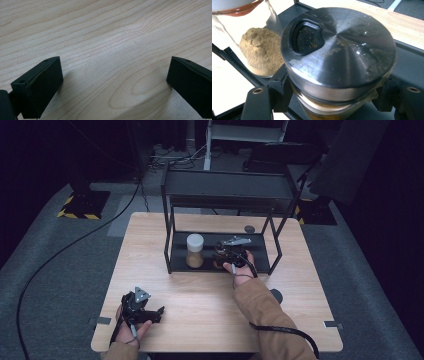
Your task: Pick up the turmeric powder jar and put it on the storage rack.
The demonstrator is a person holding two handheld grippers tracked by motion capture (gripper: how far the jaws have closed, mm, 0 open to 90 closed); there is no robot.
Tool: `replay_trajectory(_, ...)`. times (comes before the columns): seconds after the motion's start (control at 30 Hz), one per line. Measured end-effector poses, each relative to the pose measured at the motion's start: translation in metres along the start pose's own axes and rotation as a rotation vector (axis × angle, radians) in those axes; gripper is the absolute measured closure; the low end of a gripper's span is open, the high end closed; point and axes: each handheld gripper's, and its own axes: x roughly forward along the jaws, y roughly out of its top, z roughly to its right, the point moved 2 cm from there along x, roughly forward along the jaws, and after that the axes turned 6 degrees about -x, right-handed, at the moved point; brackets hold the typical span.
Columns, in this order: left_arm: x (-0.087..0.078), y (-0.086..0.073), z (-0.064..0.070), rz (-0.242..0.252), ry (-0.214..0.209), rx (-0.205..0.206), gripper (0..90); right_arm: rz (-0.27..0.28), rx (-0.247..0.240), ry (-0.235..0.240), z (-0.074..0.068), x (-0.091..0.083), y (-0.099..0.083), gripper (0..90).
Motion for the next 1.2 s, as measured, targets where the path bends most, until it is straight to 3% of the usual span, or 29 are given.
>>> replay_trajectory(0.23, 0.000, 0.000, 0.000, 0.000, 0.000, 0.000, 0.3, 0.015, 0.056, 0.014, 0.004, -0.012, 0.004, 15.6)
replay_trajectory(0.33, 0.000, 0.000, 0.000, 0.000, 0.000, 0.000, 0.3, 0.016, 0.046, 0.009, 0.001, -0.023, 0.008, 12.8)
replay_trajectory(0.87, 0.000, 0.000, 0.000, 0.000, 0.000, -0.001, 0.3, 0.050, 0.038, -0.011, -0.006, -0.093, 0.017, 10.0)
replay_trajectory(1.2, 0.000, 0.000, 0.000, -0.002, -0.001, 0.000, 0.3, 0.063, 0.043, -0.002, -0.004, -0.130, 0.007, 10.0)
